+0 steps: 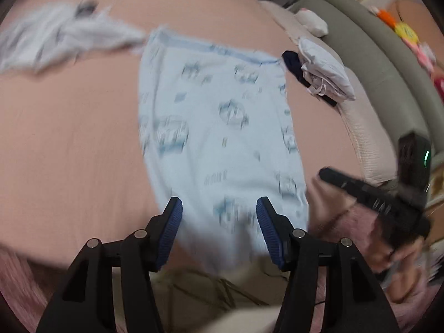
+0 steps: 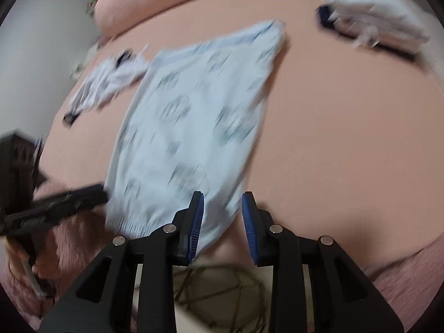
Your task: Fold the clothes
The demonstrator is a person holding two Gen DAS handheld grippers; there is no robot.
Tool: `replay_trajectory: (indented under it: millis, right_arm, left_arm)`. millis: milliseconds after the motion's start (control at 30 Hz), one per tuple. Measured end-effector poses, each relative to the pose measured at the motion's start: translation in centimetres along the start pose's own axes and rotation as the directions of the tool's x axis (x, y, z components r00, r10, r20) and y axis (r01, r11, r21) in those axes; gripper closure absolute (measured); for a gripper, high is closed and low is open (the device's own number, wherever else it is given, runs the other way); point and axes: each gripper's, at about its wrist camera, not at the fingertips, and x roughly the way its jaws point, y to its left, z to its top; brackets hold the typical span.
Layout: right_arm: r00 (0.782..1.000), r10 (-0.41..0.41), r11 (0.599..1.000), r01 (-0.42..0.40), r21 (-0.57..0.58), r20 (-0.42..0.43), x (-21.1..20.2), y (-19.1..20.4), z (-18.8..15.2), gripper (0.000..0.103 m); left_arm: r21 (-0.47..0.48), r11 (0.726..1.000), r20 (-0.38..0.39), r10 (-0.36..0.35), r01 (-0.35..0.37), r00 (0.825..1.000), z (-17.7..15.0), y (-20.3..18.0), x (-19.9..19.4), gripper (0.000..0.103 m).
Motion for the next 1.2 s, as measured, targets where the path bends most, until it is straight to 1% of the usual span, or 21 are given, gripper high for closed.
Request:
replay_trajectory:
  millis: [67,167,200,267,300,367,433,500,567,633,667,700,767,833,933,1000,1033,1067,1100,1133,1200]
  right_arm:
    - [1.000,-0.021,1.000,0.020,0.013,0.018,0.2,-0.4,1.7,0.074]
    - [0.999,-0.049,0.996,0.049,-0.069,0.002,2.7,1.7,3.2,0.074]
    - [0.997,-0.079,0.991,0.078,-0.105,-0.007,3.4,1.9,3.3,0.074]
    - [0.987,-0.157,0.972,0.150,-0.182,-0.026,4.3,2.0,2.9,0.074]
    - [0.985,-0.171,0.967,0.160,-0.197,-0.038,4.5,1.6,2.9,0.074]
    - [0.982,-0.174,0.966,0.157,-0.205,-0.068,4.4,0.3,2.8,0.074]
    - [0.981,-0.179,0.971,0.164,-0.174,-0.079,3.4,-1.4,3.3,0.074]
    - [0.983,-0.169,0.979,0.159,-0.127,-0.069,2.7,-2.9,4.5,0.072]
    - [0.989,-0.135,0.989,0.132,-0.065,-0.055,2.4,-4.3,6.3,0.072]
    - [0.993,-0.116,0.993,0.116,-0.006,-0.032,2.5,-5.3,8.5,0.072]
    - [0.992,-0.120,0.993,0.121,0.018,-0.027,2.9,-5.6,9.6,0.072]
    - [0.991,-0.130,0.991,0.130,0.040,-0.024,3.5,-5.7,10.7,0.072]
    - [0.989,-0.149,0.985,0.150,0.084,-0.019,4.7,-5.9,13.0,0.072]
    - [0.990,-0.142,0.983,0.143,0.113,-0.018,5.8,-6.3,14.6,0.072]
    - [0.988,-0.153,0.980,0.154,0.127,-0.021,7.8,-6.8,16.7,0.072]
    - [0.986,-0.161,0.977,0.164,0.139,-0.031,9.0,-7.1,17.7,0.072]
    - [0.986,-0.161,0.975,0.165,0.147,-0.034,9.4,-7.2,18.1,0.072]
    - [0.987,-0.155,0.976,0.158,0.153,-0.031,9.6,-7.2,18.4,0.072]
    - [0.989,-0.146,0.976,0.149,0.158,-0.026,9.7,-7.2,18.7,0.072]
    - [0.990,-0.139,0.978,0.141,0.155,-0.021,9.8,-7.1,18.9,0.072]
    - [0.991,-0.131,0.986,0.133,0.099,-0.024,9.8,-6.5,19.3,0.072]
  left_arm:
    - [0.040,0.999,0.002,0.007,-0.007,1.000,1.3,-0.2,1.1,0.045]
    - [0.003,1.000,-0.053,0.002,-0.002,0.999,2.4,0.4,3.6,0.045]
    - [-0.003,1.000,-0.066,0.011,-0.011,0.998,2.4,0.7,4.0,0.045]
    - [-0.007,1.000,-0.077,0.027,-0.027,0.997,2.0,1.0,3.9,0.058]
    - [-0.009,0.999,-0.077,0.041,-0.042,0.996,1.9,1.3,3.6,0.060]
    - [-0.032,0.997,-0.055,0.072,-0.073,0.996,1.6,2.4,2.3,0.059]
    - [-0.055,0.996,-0.012,0.070,-0.071,0.997,2.0,4.0,0.8,0.059]
    - [-0.054,0.995,0.031,0.085,-0.083,0.996,4.0,5.2,0.5,0.059]
    - [-0.028,0.991,0.077,0.134,-0.132,0.988,7.0,5.8,0.9,0.059]
    - [-0.007,0.981,0.109,0.195,-0.195,0.975,10.3,6.1,1.9,0.059]
    - [-0.007,0.978,0.127,0.207,-0.208,0.970,11.6,6.4,2.2,0.059]
    - [-0.013,0.978,0.147,0.209,-0.210,0.967,12.8,6.8,2.4,0.059]
    - [-0.036,0.984,0.180,0.179,-0.175,0.967,14.6,7.4,2.5,0.059]
    - [-0.051,0.988,0.206,0.154,-0.146,0.966,16.3,7.9,2.9,0.059]
    - [-0.056,0.985,0.204,0.172,-0.163,0.964,17.9,8.3,4.6,0.060]
    - [-0.066,0.983,0.178,0.183,-0.173,0.967,18.7,8.6,6.1,0.067]
    - [-0.075,0.986,0.159,0.161,-0.151,0.974,18.9,8.9,6.7,0.076]
    - [-0.081,0.987,0.142,0.148,-0.137,0.979,19.0,9.1,7.3,0.078]
    - [-0.075,0.986,0.133,0.155,-0.146,0.979,19.0,9.0,7.7,0.081]
    - [-0.062,0.984,0.128,0.177,-0.170,0.976,18.9,8.9,8.1,0.095]
    - [-0.062,0.980,0.110,0.193,-0.187,0.975,18.9,9.0,8.2,0.098]
